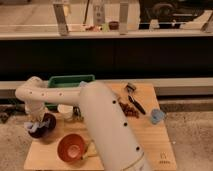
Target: Wipe purple bowl with towel
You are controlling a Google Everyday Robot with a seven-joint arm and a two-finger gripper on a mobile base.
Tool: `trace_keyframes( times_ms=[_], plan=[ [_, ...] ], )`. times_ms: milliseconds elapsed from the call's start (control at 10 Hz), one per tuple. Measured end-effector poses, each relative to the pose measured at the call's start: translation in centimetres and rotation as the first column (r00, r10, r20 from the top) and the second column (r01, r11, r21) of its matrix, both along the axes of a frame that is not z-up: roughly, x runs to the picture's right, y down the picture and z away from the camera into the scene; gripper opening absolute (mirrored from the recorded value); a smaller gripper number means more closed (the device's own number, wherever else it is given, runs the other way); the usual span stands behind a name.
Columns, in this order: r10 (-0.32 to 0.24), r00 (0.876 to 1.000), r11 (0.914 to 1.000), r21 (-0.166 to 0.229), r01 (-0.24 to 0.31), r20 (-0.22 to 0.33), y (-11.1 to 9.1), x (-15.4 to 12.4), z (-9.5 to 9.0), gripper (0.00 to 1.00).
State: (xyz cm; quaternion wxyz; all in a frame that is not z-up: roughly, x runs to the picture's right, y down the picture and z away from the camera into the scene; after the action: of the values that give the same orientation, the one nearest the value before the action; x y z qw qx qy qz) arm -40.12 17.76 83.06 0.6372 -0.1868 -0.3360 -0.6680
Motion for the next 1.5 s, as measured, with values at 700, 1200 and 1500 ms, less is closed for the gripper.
trace_keyframes(
  times_ms=[700,1200,1500],
  plan=[
    [-0.015,0.999,0.9997,-0.018,0.014,-0.047,1.0,7.0,-1.2,0.00],
    [0.029,0.995,0.9995,0.012,-0.028,-0.095,-0.9,8.4,-0.1,0.00],
    [0.028,0.995,0.9983,0.054,-0.023,-0.100,-2.6,6.4,1.7,0.00]
  ],
)
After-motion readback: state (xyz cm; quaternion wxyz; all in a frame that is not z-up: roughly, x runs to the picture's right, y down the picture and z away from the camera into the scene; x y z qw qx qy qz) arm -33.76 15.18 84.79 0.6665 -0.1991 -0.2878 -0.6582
